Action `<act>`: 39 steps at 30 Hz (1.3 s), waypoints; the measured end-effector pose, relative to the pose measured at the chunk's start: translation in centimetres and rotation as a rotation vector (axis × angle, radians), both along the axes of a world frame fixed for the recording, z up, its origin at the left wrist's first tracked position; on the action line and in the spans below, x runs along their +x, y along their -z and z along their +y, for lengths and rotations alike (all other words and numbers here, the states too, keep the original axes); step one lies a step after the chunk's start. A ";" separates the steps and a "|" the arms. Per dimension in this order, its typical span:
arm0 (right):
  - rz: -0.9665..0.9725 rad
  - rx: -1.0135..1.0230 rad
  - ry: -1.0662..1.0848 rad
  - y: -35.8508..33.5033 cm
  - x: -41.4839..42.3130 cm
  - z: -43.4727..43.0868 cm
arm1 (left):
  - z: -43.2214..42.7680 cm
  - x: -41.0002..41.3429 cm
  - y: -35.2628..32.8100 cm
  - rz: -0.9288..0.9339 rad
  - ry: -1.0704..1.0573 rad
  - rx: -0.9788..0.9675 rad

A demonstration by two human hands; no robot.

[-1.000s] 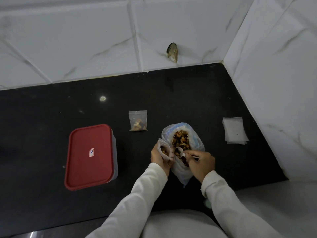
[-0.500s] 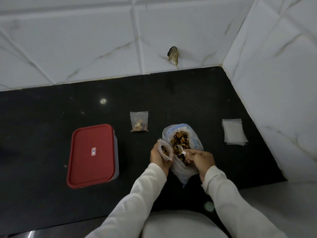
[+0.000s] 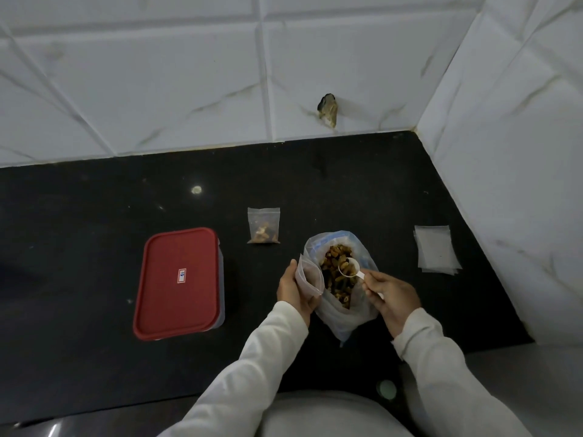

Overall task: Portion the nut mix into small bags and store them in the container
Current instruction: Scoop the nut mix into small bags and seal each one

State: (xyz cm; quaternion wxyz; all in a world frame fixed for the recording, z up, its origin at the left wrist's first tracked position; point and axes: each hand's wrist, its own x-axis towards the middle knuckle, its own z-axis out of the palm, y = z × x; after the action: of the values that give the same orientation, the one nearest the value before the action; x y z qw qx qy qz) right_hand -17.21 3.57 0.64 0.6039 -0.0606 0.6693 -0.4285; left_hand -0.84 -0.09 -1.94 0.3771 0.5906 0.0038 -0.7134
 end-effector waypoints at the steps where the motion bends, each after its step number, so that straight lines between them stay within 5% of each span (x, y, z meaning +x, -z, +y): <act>1: 0.017 -0.018 0.002 -0.4 -0.1 0.1 | -0.1 0.3 -0.1 0.020 -0.014 0.042; 10: 0.012 -0.214 -0.093 -6.8 1.3 1.6 | -0.4 1.2 -0.9 0.061 0.016 0.109; 20: 0.259 -0.241 -0.290 -7.4 3.1 2.0 | -0.6 1.3 -0.1 0.034 0.071 0.126; 34: 1.038 -0.581 -0.585 -5.1 4.5 2.4 | -0.8 0.7 -0.5 -0.039 0.100 0.068; 39: 1.163 -0.551 -0.768 -3.3 5.1 2.2 | -1.0 0.5 -0.5 -0.023 0.099 0.081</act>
State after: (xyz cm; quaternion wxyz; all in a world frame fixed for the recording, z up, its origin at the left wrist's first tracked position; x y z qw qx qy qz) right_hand -12.12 5.75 3.95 0.2229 -0.6556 0.6808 -0.2387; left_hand -0.32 -1.06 -1.43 0.3173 0.6131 -0.0010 -0.7235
